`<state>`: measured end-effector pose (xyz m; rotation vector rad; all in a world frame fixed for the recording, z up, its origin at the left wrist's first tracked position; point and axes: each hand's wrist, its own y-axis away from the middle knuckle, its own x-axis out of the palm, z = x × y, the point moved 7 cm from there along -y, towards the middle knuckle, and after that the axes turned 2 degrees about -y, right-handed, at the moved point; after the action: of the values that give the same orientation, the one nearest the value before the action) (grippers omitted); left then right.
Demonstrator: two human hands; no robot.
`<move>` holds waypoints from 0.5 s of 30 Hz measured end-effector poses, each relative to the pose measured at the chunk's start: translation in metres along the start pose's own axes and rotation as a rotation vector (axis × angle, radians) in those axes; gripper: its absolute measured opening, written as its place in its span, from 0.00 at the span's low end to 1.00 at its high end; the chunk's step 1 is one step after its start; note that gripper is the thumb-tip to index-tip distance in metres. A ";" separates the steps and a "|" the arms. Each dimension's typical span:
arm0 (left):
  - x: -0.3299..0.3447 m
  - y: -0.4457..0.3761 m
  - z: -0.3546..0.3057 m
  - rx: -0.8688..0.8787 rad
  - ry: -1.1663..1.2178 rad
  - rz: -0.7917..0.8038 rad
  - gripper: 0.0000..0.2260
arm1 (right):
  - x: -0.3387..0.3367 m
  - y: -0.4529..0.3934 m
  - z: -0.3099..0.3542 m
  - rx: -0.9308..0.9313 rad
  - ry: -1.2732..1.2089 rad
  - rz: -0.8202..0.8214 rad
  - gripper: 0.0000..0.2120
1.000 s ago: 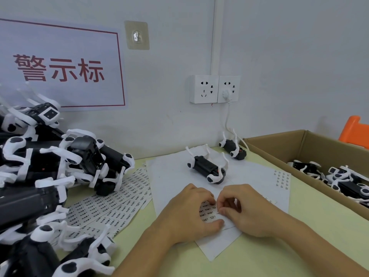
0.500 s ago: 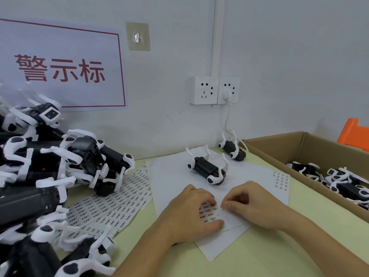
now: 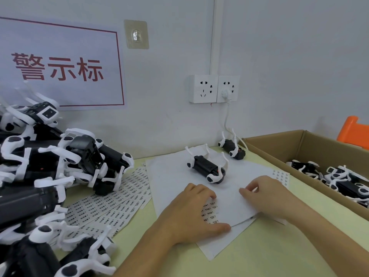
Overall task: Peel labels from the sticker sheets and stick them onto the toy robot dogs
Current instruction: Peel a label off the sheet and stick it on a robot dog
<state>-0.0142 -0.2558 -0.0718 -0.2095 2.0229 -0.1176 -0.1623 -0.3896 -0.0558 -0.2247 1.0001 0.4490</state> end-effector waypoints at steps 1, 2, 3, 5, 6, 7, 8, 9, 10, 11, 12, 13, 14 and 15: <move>0.000 0.000 0.000 -0.006 0.006 0.001 0.32 | -0.001 0.001 0.000 0.002 -0.062 0.014 0.22; 0.000 0.000 0.001 -0.012 0.013 0.002 0.32 | -0.001 0.003 0.001 0.006 -0.138 0.046 0.23; 0.000 0.000 0.001 -0.017 0.018 0.003 0.33 | 0.001 0.006 0.003 0.012 -0.242 0.094 0.21; -0.001 0.000 0.002 -0.028 0.036 0.001 0.33 | 0.009 0.011 0.010 0.047 -0.546 0.238 0.12; -0.002 0.001 0.002 -0.034 0.049 -0.002 0.33 | 0.015 0.015 0.016 0.070 -0.689 0.318 0.10; -0.002 0.001 0.002 -0.036 0.058 -0.005 0.33 | 0.019 0.019 0.021 0.087 -0.790 0.382 0.10; -0.003 0.002 0.001 -0.035 0.065 -0.011 0.32 | 0.023 0.022 0.024 0.098 -0.848 0.424 0.11; -0.004 0.002 0.001 -0.034 0.072 -0.017 0.31 | 0.026 0.023 0.026 0.111 -0.889 0.438 0.11; -0.005 0.003 0.000 -0.033 0.081 -0.023 0.31 | 0.029 0.024 0.027 0.129 -0.933 0.432 0.12; -0.006 0.004 -0.002 -0.033 0.089 -0.030 0.30 | 0.031 0.025 0.026 0.152 -0.988 0.417 0.12; -0.008 0.004 -0.003 -0.031 0.092 -0.040 0.29 | 0.034 0.025 0.026 0.176 -1.047 0.398 0.12; -0.009 0.004 -0.004 -0.023 0.078 -0.051 0.29 | 0.036 0.025 0.026 0.195 -1.096 0.373 0.13; -0.010 0.004 -0.006 -0.006 0.043 -0.062 0.29 | 0.040 0.026 0.026 0.209 -1.129 0.351 0.12; -0.011 0.004 -0.008 0.017 -0.005 -0.077 0.28 | 0.043 0.027 0.027 0.213 -1.142 0.336 0.12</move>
<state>-0.0173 -0.2493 -0.0589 -0.2767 2.0084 -0.1821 -0.1346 -0.3443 -0.0775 0.3825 -0.0542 0.6532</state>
